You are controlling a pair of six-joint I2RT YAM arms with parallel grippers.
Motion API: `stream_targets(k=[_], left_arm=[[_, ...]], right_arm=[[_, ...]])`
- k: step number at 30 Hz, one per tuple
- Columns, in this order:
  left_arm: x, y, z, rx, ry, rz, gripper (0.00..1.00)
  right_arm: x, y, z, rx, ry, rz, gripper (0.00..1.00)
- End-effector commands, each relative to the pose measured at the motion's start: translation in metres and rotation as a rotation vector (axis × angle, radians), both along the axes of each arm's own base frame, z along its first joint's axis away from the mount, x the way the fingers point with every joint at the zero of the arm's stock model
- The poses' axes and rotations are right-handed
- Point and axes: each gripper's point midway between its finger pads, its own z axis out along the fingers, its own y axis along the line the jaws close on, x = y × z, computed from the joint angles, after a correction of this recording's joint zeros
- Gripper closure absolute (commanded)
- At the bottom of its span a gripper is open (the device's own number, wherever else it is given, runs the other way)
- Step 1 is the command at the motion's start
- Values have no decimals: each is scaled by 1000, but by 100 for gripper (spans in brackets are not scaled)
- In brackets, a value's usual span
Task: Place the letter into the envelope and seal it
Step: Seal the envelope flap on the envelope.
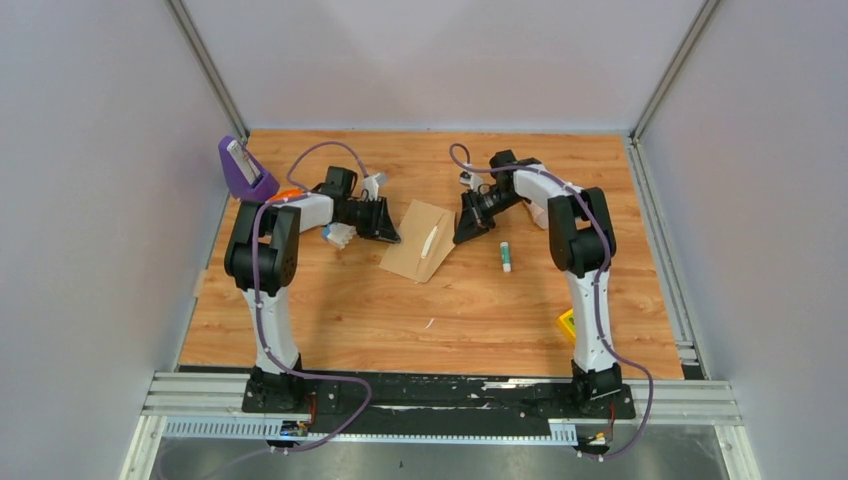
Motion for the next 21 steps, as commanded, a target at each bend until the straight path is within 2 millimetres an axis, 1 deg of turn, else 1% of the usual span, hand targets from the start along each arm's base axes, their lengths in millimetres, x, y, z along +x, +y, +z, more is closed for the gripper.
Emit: stream_targets(k=[1,3,7,8,11,13,16,20,21], left_arm=[[0,3,-21,70,30,14,65],[-1,3,-22,68,35,14,65],[-1,2,-21,62,34,11,65],[-1,2,-21,60,36,10,65],[-2,1,-21,55,37,7,65],[-2,2,-22,56,41,7,65],[-2,1,-21,54,39,5,65],[-3,1,-20,55,36,4,66],[-2,2,-19,56,34,4,66]], right_arm=[[-5,23,7,72,-9,52,94],[-6,28,11,100,-4,62,94],[-6,35,28,175,-11,79,93],[-5,37,33,197,-14,84,91],[-5,43,51,275,-4,95,80],[-5,46,59,313,-3,106,76],[-4,51,58,310,-16,118,75],[-4,55,46,294,1,123,76],[-4,56,46,294,7,123,76]])
